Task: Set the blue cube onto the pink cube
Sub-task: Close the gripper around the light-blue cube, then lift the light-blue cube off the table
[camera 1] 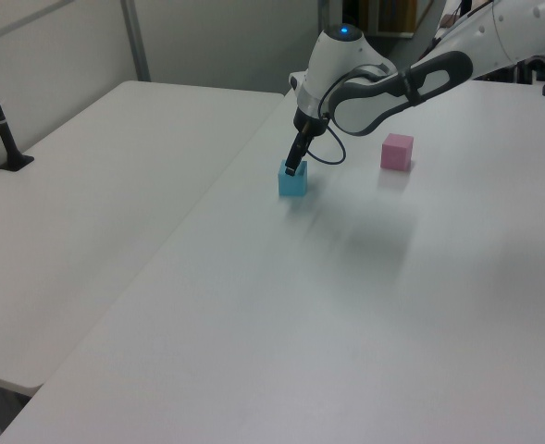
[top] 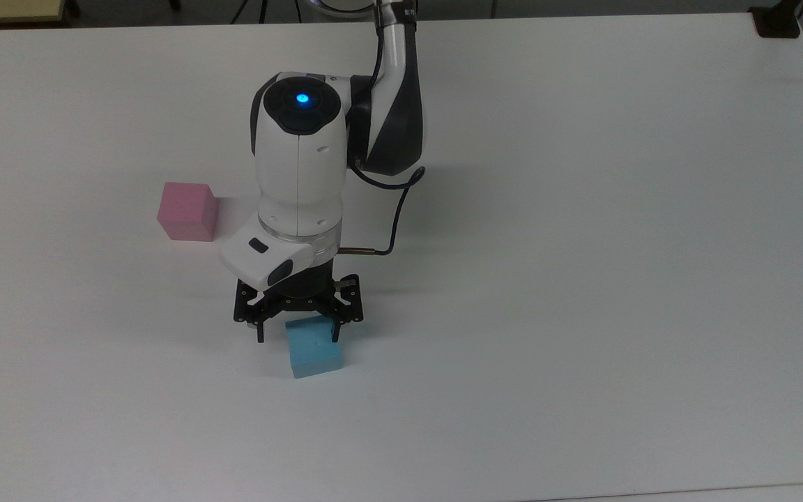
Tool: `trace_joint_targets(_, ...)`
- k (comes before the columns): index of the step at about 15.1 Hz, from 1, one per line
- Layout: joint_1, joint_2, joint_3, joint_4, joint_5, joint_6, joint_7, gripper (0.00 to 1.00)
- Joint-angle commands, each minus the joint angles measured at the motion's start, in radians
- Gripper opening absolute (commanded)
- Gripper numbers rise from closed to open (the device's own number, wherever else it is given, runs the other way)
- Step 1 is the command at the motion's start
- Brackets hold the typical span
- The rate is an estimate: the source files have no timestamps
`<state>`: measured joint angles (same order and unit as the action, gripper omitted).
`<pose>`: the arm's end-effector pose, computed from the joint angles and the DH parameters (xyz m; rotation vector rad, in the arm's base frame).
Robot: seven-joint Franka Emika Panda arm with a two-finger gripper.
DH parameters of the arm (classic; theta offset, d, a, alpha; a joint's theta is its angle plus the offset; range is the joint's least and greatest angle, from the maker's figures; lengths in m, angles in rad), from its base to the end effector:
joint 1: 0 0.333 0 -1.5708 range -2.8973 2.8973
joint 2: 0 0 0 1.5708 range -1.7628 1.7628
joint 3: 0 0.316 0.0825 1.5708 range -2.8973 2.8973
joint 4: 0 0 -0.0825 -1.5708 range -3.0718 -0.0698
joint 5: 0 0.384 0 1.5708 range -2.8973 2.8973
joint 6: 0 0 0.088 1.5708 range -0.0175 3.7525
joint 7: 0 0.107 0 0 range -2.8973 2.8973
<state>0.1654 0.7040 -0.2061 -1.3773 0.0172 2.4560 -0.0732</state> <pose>0.7637 0.0073 0.3454 2.9538 0.1409 0.5715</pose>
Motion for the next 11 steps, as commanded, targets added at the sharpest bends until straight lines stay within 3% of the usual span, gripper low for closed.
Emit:
trace_joint_targets(1,0.011,0.005,-0.002,-0.045,-0.003,0.008,-0.008,1.00)
trace_joint_targets(6,0.011,0.018,-0.002,-0.046,-0.002,0.012,-0.004,0.99)
trace_joint_targets(8,0.013,0.025,-0.001,-0.045,-0.003,0.014,0.012,0.90)
trace_joint_targets(10,0.014,0.025,0.001,-0.045,-0.005,0.014,0.012,0.59)
trace_joint_targets(11,0.017,0.023,0.001,-0.042,-0.002,0.014,0.016,0.18)
